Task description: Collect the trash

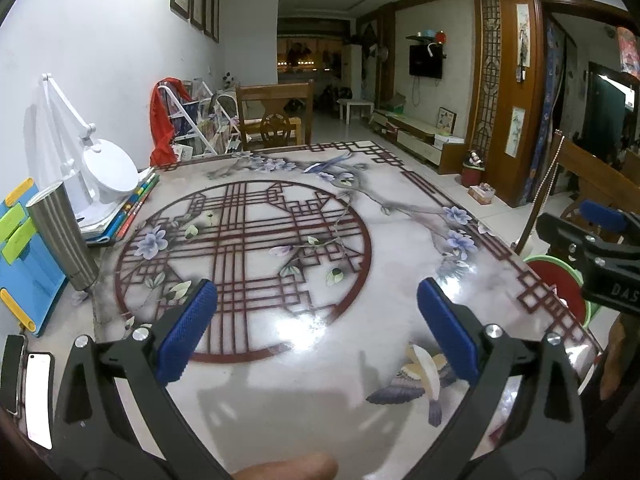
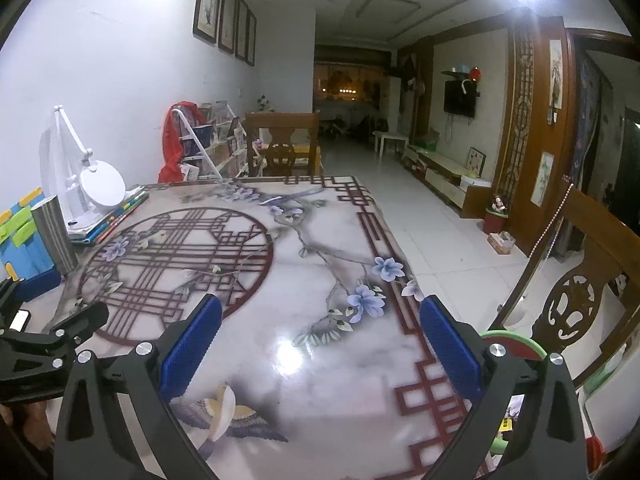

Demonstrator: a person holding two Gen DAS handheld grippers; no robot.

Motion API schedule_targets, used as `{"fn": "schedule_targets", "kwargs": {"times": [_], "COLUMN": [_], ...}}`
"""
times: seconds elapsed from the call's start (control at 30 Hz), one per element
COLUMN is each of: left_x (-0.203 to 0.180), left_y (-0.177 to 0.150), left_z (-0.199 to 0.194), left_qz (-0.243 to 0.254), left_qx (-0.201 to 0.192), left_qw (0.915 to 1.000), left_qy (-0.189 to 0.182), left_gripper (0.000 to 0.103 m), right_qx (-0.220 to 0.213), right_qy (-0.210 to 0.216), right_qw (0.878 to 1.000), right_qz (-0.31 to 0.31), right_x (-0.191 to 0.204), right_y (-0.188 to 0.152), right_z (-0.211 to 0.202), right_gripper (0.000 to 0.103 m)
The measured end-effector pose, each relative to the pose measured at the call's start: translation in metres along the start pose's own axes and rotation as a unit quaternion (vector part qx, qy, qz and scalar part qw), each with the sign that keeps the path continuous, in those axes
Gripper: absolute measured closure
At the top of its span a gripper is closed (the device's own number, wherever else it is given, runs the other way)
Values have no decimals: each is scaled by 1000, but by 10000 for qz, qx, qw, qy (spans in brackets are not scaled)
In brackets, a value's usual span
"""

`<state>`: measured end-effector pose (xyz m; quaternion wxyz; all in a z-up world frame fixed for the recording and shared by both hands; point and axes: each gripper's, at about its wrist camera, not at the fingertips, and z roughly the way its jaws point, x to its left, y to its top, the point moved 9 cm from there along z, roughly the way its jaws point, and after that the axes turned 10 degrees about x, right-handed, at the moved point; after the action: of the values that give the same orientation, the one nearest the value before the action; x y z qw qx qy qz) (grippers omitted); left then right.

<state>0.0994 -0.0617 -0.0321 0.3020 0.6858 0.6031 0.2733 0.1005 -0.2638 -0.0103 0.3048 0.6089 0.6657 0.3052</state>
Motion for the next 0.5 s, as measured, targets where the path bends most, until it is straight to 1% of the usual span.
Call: {"fn": "schedule_targets", "kwargs": {"times": [0.3,0.5], "left_x": [0,2], "left_y": [0,0], "left_z": [2,3], "left_qz": [-12,-57], "left_qx": [-16,26], "left_qw": [10000,10000], "left_qy": [-5,63], "left_gripper": [5,5], "right_qx": [4,-2], "right_qy": [-11,-11], "right_qw": [10000,10000], "right_qz": [-10,-8], "right_x": [0,0], "right_y": [-2,-2], "right_z": [0,0], "right_gripper": [7,7]}}
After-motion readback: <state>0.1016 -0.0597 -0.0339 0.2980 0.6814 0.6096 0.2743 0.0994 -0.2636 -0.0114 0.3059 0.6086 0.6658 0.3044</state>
